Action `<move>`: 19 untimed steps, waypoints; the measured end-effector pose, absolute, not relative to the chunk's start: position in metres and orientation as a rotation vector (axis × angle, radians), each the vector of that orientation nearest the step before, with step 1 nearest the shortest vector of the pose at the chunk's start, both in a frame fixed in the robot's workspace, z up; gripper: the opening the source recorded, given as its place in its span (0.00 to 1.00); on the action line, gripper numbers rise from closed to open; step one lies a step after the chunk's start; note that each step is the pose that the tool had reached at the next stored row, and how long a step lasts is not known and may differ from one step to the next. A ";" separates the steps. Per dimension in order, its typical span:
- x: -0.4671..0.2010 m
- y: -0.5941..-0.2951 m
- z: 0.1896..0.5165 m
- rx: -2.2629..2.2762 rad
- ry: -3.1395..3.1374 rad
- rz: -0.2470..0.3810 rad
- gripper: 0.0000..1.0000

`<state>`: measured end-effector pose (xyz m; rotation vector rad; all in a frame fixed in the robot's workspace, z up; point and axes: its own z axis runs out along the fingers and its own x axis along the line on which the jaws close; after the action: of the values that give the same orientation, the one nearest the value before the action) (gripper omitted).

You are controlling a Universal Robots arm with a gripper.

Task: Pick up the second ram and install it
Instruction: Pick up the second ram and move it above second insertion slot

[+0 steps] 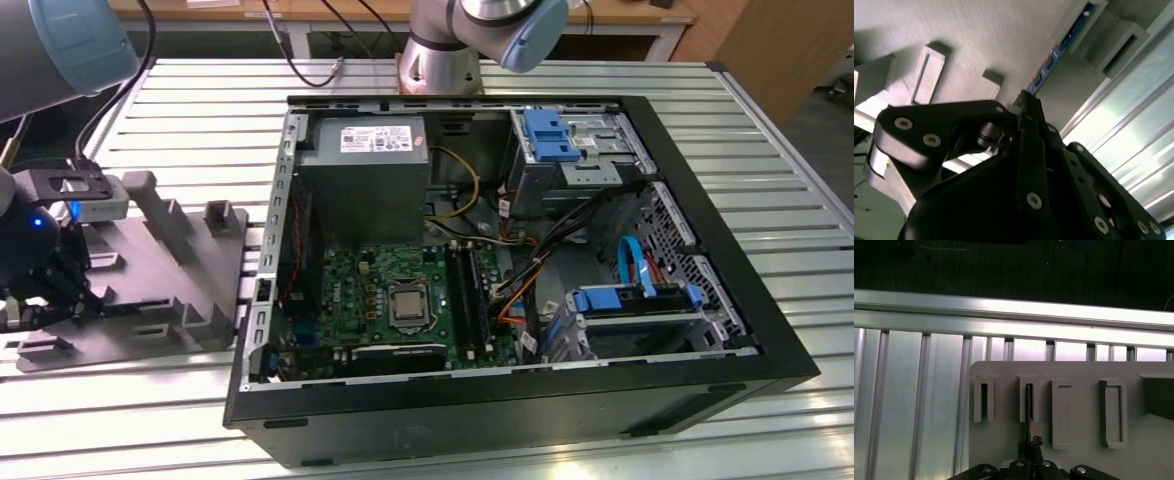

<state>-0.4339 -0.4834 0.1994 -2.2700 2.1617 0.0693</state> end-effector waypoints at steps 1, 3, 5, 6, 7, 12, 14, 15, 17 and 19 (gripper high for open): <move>-0.434 -0.483 0.199 -2.270 2.162 0.069 0.11; -0.434 -0.483 0.199 -2.270 2.162 0.069 0.11; -0.434 -0.483 0.199 -2.270 2.162 0.069 0.11; -0.434 -0.483 0.199 -2.270 2.162 0.069 0.11; -0.434 -0.483 0.199 -2.270 2.162 0.069 0.11; -0.434 -0.483 0.199 -2.232 2.200 0.069 0.11; -0.434 -0.483 0.199 -2.190 2.241 0.069 0.11; -0.434 -0.483 0.199 -2.169 2.260 0.069 0.11; -0.434 -0.483 0.199 -2.128 2.298 0.069 0.11; -0.434 -0.483 0.198 -2.114 2.310 0.068 0.11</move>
<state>-0.4338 -0.4835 0.1985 -2.1144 2.3101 0.0684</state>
